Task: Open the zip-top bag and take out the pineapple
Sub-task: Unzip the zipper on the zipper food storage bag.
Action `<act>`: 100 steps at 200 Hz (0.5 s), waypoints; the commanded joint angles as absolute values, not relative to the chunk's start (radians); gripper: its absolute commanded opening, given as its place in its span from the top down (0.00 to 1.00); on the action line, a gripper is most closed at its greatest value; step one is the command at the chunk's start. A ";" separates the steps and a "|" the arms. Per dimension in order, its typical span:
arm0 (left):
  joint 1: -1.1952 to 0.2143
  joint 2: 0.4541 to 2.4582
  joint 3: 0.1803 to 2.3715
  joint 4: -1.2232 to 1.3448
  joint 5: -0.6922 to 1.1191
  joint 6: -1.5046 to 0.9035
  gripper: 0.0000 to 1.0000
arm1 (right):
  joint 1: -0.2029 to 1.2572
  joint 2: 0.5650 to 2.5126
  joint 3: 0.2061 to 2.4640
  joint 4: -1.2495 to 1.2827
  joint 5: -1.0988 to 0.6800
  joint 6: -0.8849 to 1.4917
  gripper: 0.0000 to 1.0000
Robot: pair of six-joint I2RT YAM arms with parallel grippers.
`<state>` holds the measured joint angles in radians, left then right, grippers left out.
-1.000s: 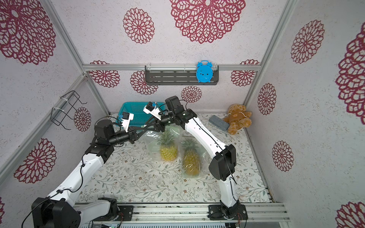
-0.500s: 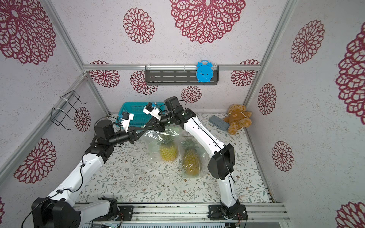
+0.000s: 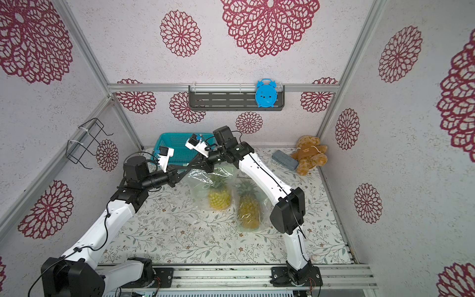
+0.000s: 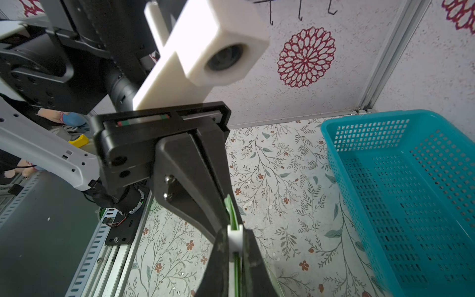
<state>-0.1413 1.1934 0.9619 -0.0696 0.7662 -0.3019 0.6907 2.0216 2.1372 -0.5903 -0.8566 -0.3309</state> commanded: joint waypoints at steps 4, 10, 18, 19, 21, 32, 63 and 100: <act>-0.136 1.154 0.951 -0.064 0.750 -0.281 1.00 | 0.668 1.986 2.166 -0.641 -0.804 -0.347 0.98; -0.136 1.151 0.950 -0.061 0.746 -0.281 1.00 | 0.666 1.984 2.165 -0.652 -0.803 -0.354 0.98; -0.135 1.144 0.944 -0.055 0.741 -0.284 1.00 | 0.664 1.983 2.164 -0.666 -0.799 -0.363 0.98; -0.135 1.143 0.944 -0.053 0.741 -0.285 1.00 | 0.663 1.982 2.164 -0.668 -0.799 -0.365 0.98; -0.135 1.142 0.943 -0.051 0.740 -0.286 1.00 | 0.663 1.982 2.164 -0.673 -0.797 -0.367 0.98; -0.134 1.136 0.936 -0.039 0.736 -0.291 1.00 | 0.659 1.979 2.164 -0.692 -0.791 -0.377 0.98; -0.128 1.129 0.931 -0.026 0.736 -0.303 1.00 | 0.647 1.965 2.158 -0.732 -0.778 -0.402 0.98; -0.114 1.122 0.919 0.014 0.750 -0.337 1.00 | 0.631 1.919 2.097 -0.713 -0.742 -0.405 0.98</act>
